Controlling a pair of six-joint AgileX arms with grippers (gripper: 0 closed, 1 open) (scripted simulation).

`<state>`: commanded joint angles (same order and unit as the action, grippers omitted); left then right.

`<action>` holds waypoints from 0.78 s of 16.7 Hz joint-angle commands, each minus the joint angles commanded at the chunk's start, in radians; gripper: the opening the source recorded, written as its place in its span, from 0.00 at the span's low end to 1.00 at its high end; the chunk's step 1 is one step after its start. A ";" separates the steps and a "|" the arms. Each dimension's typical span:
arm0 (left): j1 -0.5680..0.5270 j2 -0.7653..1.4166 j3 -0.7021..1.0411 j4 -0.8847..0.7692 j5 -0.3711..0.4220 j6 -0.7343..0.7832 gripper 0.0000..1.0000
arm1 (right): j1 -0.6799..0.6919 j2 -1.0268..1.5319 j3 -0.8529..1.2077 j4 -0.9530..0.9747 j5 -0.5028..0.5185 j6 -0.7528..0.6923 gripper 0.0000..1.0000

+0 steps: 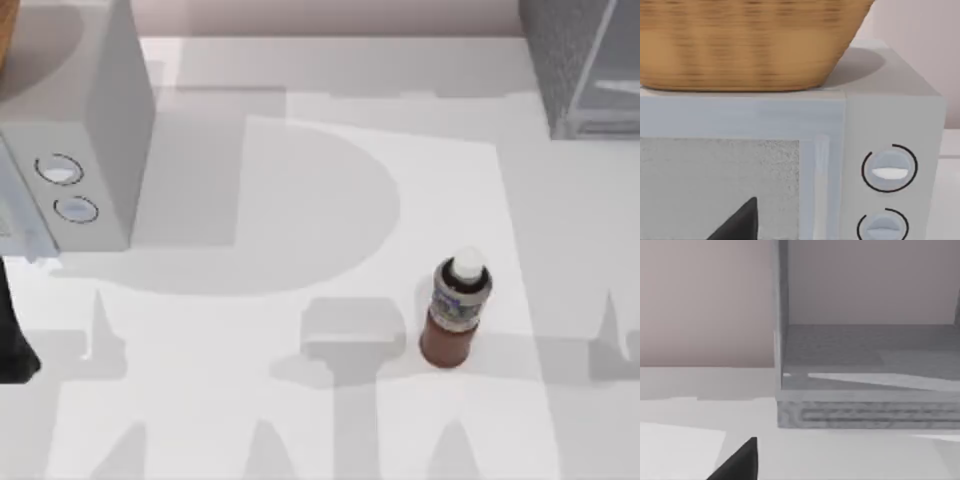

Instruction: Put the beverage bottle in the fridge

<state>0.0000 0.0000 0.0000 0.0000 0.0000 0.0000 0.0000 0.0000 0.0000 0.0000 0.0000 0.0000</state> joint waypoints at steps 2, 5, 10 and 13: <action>0.000 0.000 0.000 0.000 0.000 0.000 1.00 | 0.000 0.000 0.000 0.000 0.000 0.000 1.00; 0.000 0.000 0.000 0.000 0.000 0.000 1.00 | 0.008 0.048 0.002 0.046 -0.005 0.000 1.00; 0.000 0.000 0.000 0.000 0.000 0.000 1.00 | 0.056 0.255 0.004 0.225 -0.041 -0.003 1.00; 0.000 0.000 0.000 0.000 0.000 0.000 1.00 | 0.092 0.395 0.002 0.341 -0.068 -0.005 1.00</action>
<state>0.0000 0.0000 0.0000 0.0000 0.0000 0.0000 0.0921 0.3946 0.0021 0.3407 -0.0679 -0.0050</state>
